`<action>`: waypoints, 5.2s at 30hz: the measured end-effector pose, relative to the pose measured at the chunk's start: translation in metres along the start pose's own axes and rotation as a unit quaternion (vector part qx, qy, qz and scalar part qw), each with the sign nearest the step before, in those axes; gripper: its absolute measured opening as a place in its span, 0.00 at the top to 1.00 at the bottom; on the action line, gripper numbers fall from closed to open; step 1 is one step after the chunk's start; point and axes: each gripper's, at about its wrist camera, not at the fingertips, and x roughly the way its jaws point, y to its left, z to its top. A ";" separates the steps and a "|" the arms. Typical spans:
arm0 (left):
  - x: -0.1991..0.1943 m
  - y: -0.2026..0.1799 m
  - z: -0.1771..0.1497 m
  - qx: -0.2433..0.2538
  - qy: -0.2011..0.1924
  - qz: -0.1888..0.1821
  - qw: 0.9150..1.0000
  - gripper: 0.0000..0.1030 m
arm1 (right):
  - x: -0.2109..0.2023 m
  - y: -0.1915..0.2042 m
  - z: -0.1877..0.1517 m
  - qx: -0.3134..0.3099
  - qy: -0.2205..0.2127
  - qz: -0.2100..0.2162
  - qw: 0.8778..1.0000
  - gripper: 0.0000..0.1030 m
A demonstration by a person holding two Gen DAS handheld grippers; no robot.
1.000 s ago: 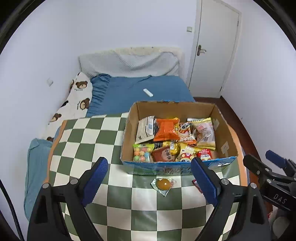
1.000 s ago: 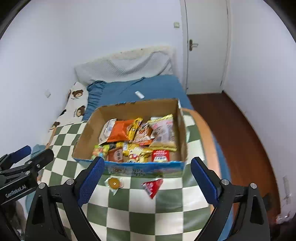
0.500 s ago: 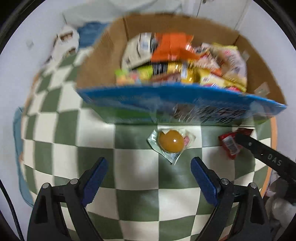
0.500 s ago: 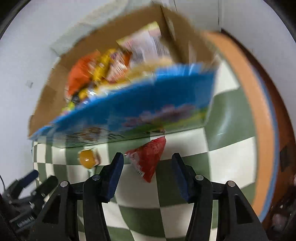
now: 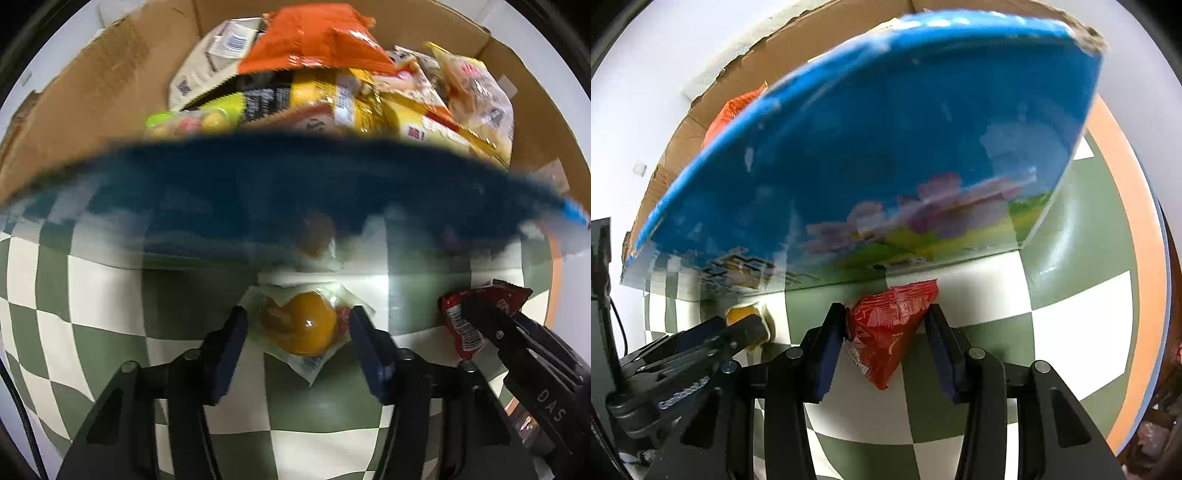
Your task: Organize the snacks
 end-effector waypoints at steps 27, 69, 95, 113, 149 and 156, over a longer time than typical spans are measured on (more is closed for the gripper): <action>0.018 0.019 -0.109 0.008 0.079 0.004 0.997 0.57 | 0.020 0.048 -0.132 -0.084 0.107 0.018 0.991 0.55; -0.134 0.020 0.074 0.007 -0.049 -0.045 0.998 0.59 | -0.124 0.057 0.076 -0.061 -0.069 0.072 0.993 0.58; -0.094 0.036 0.091 -0.007 -0.022 0.030 0.999 0.06 | -0.056 0.058 0.108 -0.082 0.019 -0.084 0.993 0.04; -0.210 0.024 0.006 -0.004 -0.191 0.047 0.980 0.06 | -0.172 0.071 0.043 -0.110 -0.124 -0.061 0.984 0.04; -0.327 0.011 -0.127 -0.005 -0.305 0.065 0.950 0.01 | -0.350 0.074 -0.094 -0.133 -0.252 -0.012 0.959 0.00; -0.313 0.011 -0.110 -0.011 -0.299 0.070 0.951 0.01 | -0.333 0.075 -0.084 -0.137 -0.246 -0.022 0.959 0.00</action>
